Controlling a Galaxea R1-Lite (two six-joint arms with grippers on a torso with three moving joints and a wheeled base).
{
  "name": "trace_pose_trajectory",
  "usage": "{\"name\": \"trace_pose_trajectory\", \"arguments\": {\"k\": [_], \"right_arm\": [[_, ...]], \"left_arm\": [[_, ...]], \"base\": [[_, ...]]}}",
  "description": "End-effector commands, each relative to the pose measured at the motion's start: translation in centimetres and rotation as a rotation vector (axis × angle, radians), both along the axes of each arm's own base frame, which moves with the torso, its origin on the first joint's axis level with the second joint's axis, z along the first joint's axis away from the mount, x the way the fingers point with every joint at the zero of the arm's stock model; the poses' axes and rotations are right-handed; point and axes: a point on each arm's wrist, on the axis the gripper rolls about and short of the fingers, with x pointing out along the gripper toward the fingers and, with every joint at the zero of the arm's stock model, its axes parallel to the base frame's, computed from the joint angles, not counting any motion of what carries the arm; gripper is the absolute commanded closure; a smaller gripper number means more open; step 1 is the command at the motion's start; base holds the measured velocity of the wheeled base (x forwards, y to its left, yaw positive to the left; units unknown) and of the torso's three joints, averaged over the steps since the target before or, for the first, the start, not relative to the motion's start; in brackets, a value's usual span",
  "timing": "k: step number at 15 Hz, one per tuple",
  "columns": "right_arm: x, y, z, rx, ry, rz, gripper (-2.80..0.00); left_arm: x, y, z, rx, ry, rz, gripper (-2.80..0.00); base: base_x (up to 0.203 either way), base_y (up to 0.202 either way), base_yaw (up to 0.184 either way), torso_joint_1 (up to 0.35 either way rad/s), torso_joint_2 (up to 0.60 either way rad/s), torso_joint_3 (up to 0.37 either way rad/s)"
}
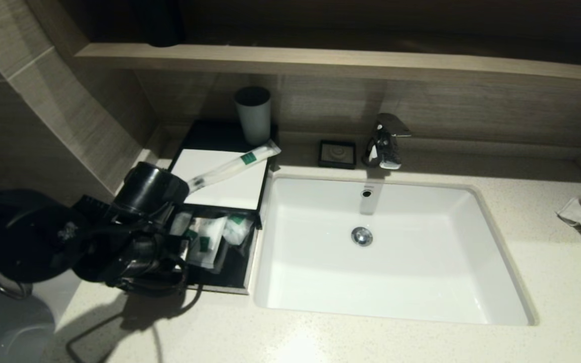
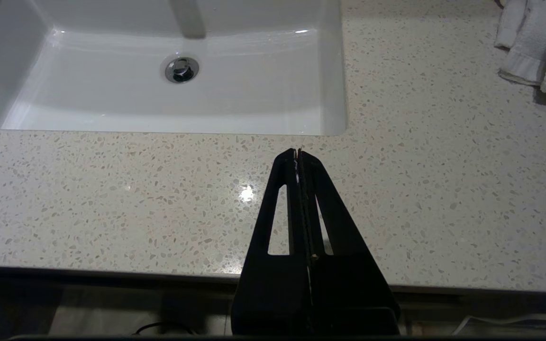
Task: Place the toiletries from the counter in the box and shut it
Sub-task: Place the bathroom toiletry into the drawer
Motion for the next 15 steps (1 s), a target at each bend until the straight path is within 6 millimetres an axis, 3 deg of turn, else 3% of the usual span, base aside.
{"name": "trace_pose_trajectory", "arguments": {"k": [1,13,14,15], "right_arm": [[0.00,0.00,0.00,0.000,0.000,0.000,0.00],[0.00,0.00,0.01,0.000,-0.001,0.000,0.00],[0.01,0.00,0.00,0.000,0.001,0.000,0.00],[0.00,0.00,0.00,0.000,0.000,0.000,0.00]], "left_arm": [[0.38,-0.12,0.60,-0.010,-0.022,0.006,0.00],[0.94,-0.39,0.76,-0.017,-0.048,0.006,0.00],[0.91,-0.38,0.86,-0.019,-0.053,0.005,-2.80],[0.83,-0.34,1.07,-0.021,-0.061,0.006,-2.80]], "base": [[0.000,0.000,0.000,0.000,0.00,0.000],[0.000,0.000,0.000,0.000,0.00,0.000],[0.000,0.000,0.000,0.000,0.00,0.000],[0.000,0.000,0.000,0.000,0.00,0.000]]}}
